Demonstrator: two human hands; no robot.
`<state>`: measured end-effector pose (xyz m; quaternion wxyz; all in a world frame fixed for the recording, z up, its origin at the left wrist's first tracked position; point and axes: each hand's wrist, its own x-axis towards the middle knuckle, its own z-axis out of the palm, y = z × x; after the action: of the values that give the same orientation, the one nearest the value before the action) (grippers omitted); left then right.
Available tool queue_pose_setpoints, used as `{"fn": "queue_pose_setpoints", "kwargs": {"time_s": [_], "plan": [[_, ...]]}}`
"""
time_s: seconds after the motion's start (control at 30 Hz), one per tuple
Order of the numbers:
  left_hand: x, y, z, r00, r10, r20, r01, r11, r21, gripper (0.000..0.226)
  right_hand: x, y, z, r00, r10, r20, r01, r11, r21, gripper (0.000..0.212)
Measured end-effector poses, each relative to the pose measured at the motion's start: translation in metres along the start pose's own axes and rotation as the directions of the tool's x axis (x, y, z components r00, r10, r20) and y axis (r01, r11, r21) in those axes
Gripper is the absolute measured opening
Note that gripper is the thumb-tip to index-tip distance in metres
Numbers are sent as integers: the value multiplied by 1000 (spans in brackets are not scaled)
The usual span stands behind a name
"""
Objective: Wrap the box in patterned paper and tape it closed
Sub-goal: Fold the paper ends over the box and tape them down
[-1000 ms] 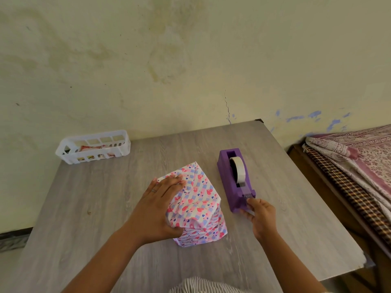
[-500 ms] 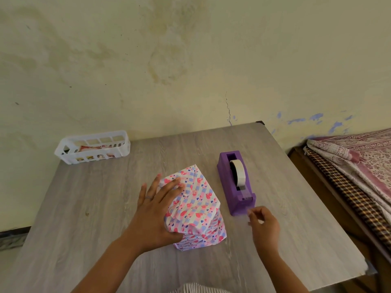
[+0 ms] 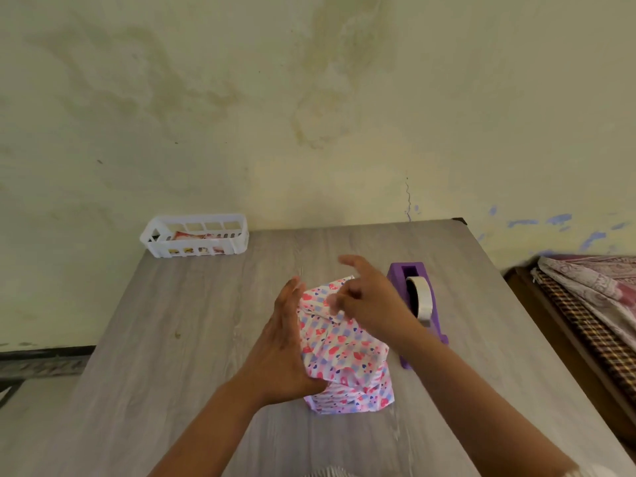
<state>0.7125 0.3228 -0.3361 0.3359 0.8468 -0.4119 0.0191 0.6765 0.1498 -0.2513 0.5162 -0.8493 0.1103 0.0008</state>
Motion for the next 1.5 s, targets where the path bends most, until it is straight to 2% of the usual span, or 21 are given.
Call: {"fn": "queue_pose_setpoints", "kwargs": {"time_s": [0.1,0.27,0.43,0.57,0.73,0.93,1.0,1.07,1.17,1.23,1.27,1.3,1.37,1.4,1.43,1.5], "plan": [[-1,2,0,1000,8,-9,-8,1000,-21,134,22,-11,18,994,76,72,-67,990,-125,58],[-2,3,-1,999,30,-17,-30,1000,-3,132,37,-10,31,983,169,77,-131,925,-357,61],[-1,3,0,1000,-1,-4,1,1000,6,133,40,-22,32,974,205,93,-119,818,-563,41],[-3,-2,-1,998,-47,51,45,998,44,132,44,-25,30,974,206,91,-89,725,-683,61],[-1,-3,-2,983,-102,154,85,990,115,122,32,-12,8,977,215,16,-124,622,-773,91],[-2,-9,1,980,-90,179,54,978,200,120,12,-4,-12,968,253,-6,-127,466,-876,89],[0,-8,0,980,-81,180,44,979,201,120,10,-2,-13,967,255,-22,-154,513,-844,81],[1,-8,-2,979,-77,189,41,981,188,125,7,4,-14,961,276,-28,-205,640,-741,67],[-1,-9,-4,973,-78,216,48,989,141,131,-4,24,-23,942,286,-175,-329,888,-322,30],[-5,-12,-2,972,-100,211,117,991,-70,132,-24,41,-29,882,347,-319,-389,918,-75,7],[-7,-13,-1,971,-128,203,178,952,-248,134,-37,50,-28,850,406,-337,-433,902,-6,9],[-8,-14,-1,965,-171,199,244,866,-436,131,-51,59,-24,823,471,-318,-480,876,53,15],[-10,-13,-1,942,-275,194,330,645,-689,117,-77,72,-6,801,565,-200,-539,825,171,25],[-11,-12,-1,925,-336,179,352,573,-740,114,-87,75,6,805,580,-125,-543,805,240,32],[-11,-12,0,905,-392,168,375,542,-752,112,-94,75,19,821,569,-55,-527,791,310,40],[-12,-11,3,884,-444,149,398,547,-736,110,-101,73,44,864,503,4,-464,796,389,57]]}}
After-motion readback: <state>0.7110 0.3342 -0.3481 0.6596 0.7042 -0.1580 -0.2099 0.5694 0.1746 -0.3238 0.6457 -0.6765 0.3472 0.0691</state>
